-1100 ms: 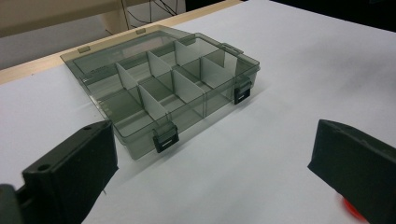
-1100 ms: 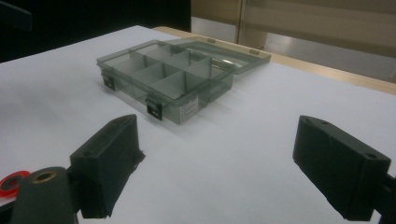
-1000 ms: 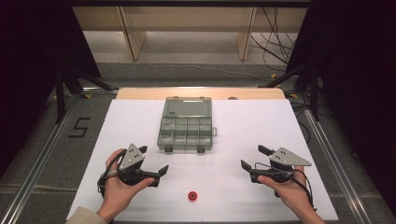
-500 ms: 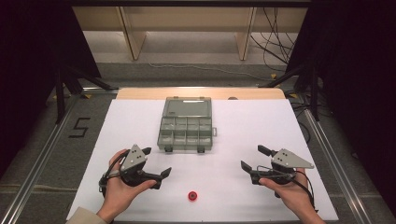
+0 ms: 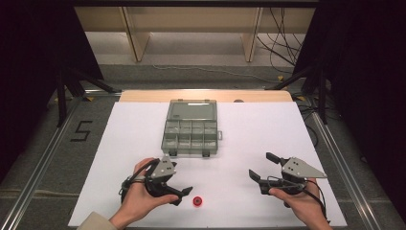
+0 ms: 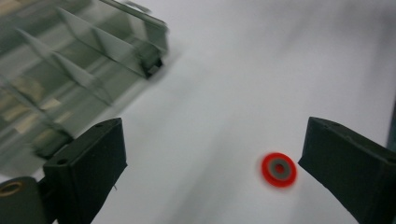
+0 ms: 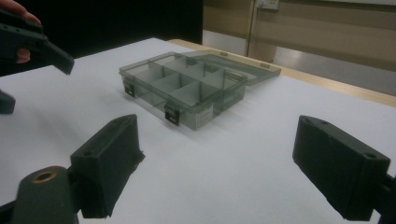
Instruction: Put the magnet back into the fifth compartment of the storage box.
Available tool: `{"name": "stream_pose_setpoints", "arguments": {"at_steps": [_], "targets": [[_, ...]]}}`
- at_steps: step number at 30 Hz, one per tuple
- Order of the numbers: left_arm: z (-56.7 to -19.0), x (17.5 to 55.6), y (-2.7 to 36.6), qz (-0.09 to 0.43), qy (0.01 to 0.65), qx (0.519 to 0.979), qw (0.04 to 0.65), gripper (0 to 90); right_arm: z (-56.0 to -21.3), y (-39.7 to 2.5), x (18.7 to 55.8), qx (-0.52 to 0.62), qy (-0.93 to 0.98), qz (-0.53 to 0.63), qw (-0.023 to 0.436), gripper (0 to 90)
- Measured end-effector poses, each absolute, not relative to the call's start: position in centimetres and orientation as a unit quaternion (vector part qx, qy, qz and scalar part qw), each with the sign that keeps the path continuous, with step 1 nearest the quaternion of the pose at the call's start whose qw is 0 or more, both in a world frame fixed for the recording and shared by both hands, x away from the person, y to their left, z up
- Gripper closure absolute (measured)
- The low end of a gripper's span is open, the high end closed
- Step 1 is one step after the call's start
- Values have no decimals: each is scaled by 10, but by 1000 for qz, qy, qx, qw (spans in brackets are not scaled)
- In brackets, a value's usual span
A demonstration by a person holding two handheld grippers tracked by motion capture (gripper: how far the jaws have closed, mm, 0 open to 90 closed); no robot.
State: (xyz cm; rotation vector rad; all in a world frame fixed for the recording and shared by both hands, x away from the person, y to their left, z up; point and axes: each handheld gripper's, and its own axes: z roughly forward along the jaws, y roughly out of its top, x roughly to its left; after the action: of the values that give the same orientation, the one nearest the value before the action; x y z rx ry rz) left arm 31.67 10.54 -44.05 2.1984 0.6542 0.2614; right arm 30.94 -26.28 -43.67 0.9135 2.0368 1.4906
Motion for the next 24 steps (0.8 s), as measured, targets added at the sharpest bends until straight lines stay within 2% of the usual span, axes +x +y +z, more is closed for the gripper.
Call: {"name": "stream_pose_setpoints", "arguments": {"at_steps": [5, 6, 7, 11, 12, 24], "targets": [[-450, 318, 80, 63, 228, 912, 336, 147, -437, -263, 309, 331, 741, 539, 224, 155], [-450, 318, 80, 63, 228, 912, 336, 156, -437, -264, 309, 331, 742, 539, 223, 155], [-452, 319, 73, 53, 215, 925, 309, 161, -436, -265, 309, 327, 742, 536, 235, 155], [-456, 320, 63, 39, 205, 937, 280, 198, -437, -265, 309, 337, 745, 529, 226, 156], [-459, 320, 59, 28, 198, 946, 257, 196, -437, -265, 309, 337, 745, 530, 226, 156], [-467, 322, 42, 15, 171, 967, 189, 308, -439, -263, 310, 332, 739, 543, 222, 156]]}}
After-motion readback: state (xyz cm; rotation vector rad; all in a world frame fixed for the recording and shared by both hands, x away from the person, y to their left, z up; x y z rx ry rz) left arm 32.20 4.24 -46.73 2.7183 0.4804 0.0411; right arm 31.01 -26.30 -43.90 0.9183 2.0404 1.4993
